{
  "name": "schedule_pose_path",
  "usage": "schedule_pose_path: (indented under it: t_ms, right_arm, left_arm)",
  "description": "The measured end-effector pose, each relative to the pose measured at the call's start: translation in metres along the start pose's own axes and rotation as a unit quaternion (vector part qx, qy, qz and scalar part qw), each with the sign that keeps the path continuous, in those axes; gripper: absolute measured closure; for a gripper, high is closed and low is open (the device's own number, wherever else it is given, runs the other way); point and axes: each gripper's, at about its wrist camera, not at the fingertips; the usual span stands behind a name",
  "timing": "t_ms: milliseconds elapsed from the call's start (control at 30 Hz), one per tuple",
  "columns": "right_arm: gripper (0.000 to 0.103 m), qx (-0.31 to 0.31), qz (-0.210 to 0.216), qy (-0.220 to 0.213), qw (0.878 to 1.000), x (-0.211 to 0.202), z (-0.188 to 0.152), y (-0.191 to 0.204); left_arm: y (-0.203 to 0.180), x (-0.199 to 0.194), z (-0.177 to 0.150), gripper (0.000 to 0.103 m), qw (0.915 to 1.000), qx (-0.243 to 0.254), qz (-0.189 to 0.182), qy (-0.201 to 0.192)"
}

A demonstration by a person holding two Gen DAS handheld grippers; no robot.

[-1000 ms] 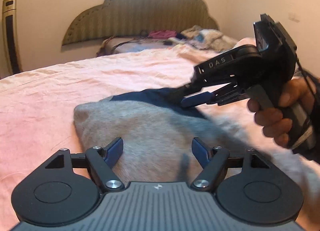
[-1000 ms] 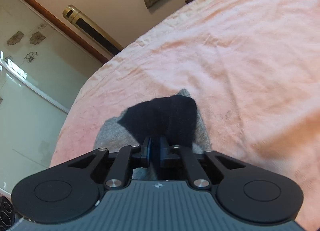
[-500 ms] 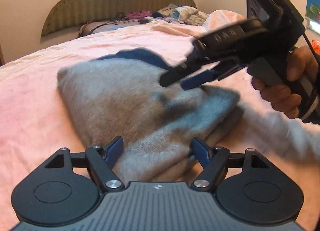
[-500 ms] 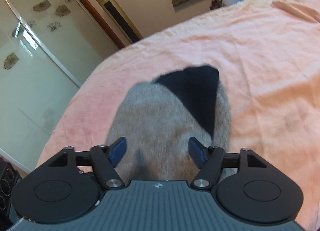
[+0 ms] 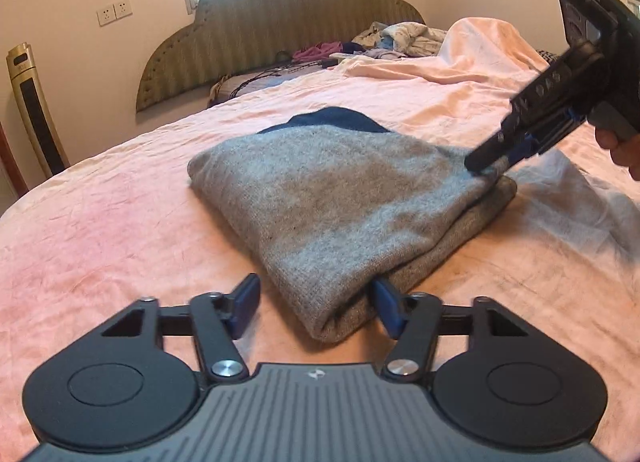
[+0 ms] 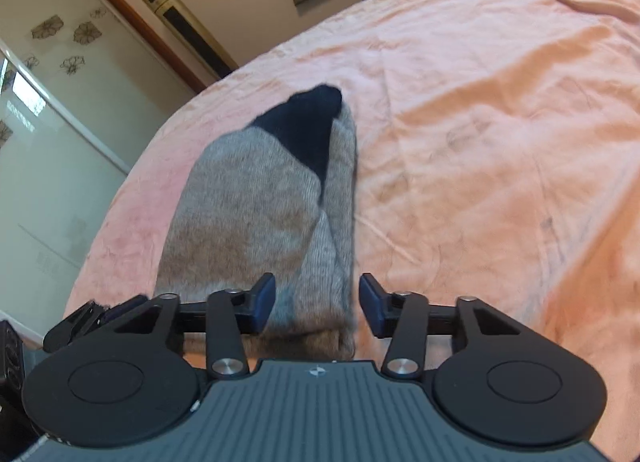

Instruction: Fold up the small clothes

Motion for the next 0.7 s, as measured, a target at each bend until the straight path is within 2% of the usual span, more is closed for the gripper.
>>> schedule_pose_path:
  t_ms: [67, 100, 167, 267, 367, 500, 567, 600, 633, 667, 700]
  right_arm:
    - [0.071, -0.01, -0.004, 0.014, 1.0, 0.006, -0.003, 0.003]
    - [0.075, -0.016, -0.008, 0.018, 1.0, 0.008, -0.003, 0.004]
    - [0.081, -0.027, -0.012, 0.017, 0.999, 0.008, -0.003, 0.007]
    - [0.083, -0.041, 0.002, 0.003, 0.999, -0.004, -0.001, 0.016]
    - [0.084, -0.06, 0.026, 0.005, 0.998, -0.019, -0.004, 0.027]
    - [0.084, -0.053, -0.004, 0.045, 0.998, 0.002, -0.018, 0.013]
    - [0.077, -0.033, 0.009, 0.034, 0.999, 0.0, -0.019, 0.008]
    - [0.072, -0.028, 0.014, 0.022, 0.999, -0.006, -0.018, 0.009]
    - [0.051, -0.023, 0.019, 0.005, 1.0, -0.012, -0.015, 0.009]
    - [0.036, -0.02, 0.02, -0.015, 0.999, -0.019, -0.012, 0.01]
    - [0.037, -0.019, 0.019, -0.027, 0.999, -0.024, -0.009, 0.01]
  left_arm:
    - [-0.003, 0.001, -0.001, 0.078, 1.0, 0.008, 0.002, 0.001]
    - [-0.004, 0.0, -0.001, 0.091, 0.9999, 0.012, 0.006, -0.002]
    - [-0.003, -0.005, -0.001, 0.093, 0.9996, 0.015, 0.018, -0.015]
    - [0.007, -0.021, 0.002, 0.095, 0.9995, -0.003, 0.019, -0.025]
    - [0.016, -0.021, -0.004, 0.095, 0.9998, -0.008, 0.02, 0.0]
    - [0.011, -0.016, -0.015, 0.095, 0.9995, -0.007, 0.008, 0.031]
    - [0.013, -0.024, -0.013, 0.095, 0.9995, -0.007, -0.004, 0.03]
    - [0.018, -0.031, -0.011, 0.094, 0.9991, -0.013, -0.028, 0.029]
    - [0.023, -0.037, -0.008, 0.094, 0.998, -0.022, -0.054, 0.025]
    - [0.026, -0.044, -0.004, 0.094, 0.9967, -0.032, -0.073, 0.015]
    - [0.03, -0.05, 0.001, 0.094, 0.9948, -0.044, -0.093, -0.002]
Point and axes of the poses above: each gripper's, at about its wrist camera, not at the fingertips, and x roughly the way its jaws point, y to its left, z to its top, and after that the axes turned 3 degrees about x, right-handed
